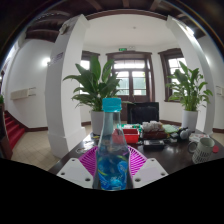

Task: Pour water

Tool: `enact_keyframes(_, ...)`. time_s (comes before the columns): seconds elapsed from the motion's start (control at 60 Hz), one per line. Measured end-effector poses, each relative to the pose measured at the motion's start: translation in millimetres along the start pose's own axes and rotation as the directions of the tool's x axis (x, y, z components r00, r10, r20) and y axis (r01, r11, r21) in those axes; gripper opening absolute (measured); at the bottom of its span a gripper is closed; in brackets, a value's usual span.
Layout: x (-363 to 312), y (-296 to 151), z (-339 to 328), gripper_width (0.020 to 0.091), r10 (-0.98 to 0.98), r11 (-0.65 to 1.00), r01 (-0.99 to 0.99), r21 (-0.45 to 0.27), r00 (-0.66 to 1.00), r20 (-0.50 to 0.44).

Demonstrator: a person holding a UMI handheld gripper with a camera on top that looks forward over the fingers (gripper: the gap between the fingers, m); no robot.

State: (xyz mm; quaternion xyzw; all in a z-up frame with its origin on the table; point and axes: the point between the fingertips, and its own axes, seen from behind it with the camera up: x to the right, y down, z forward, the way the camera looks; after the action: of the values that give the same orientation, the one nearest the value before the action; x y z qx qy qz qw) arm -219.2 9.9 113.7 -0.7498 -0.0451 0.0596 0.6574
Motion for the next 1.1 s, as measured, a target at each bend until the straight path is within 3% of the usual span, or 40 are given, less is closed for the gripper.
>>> enact_keyframes(0.167, 6.1, -0.9, -1.2, 0.0391, 0.041, 0.999, -0.041, -0.015, 0.999, 0.014)
enact_keyframes(0.283, 30.1, -12.1, -1.6, 0.0388, 0.244, 0.97, -0.244, -0.008, 0.97, 0.004)
enact_keyframes(0.383, 61.3, -32.7, -3.9, 0.0389, 0.469, 0.882, -0.468, 0.054, 0.883, -0.007)
enact_keyframes(0.5, 110.1, -63.3, -9.9, 0.039, 0.741, 0.661, -0.737, 0.14, 0.671, 0.032)
enact_keyframes(0.65, 171.2, -100.0, -22.4, 0.0391, 0.944, 0.237, -0.943, 0.232, 0.28, 0.172)
enact_keyframes(0.85, 235.2, -104.2, -24.2, 0.0389, 0.943, -0.215, -0.947, 0.238, -0.139, 0.302)
enact_keyframes(1.1, 284.9, -85.1, -25.7, 0.0391, 0.819, -0.523, -0.82, 0.231, -0.41, 0.4)
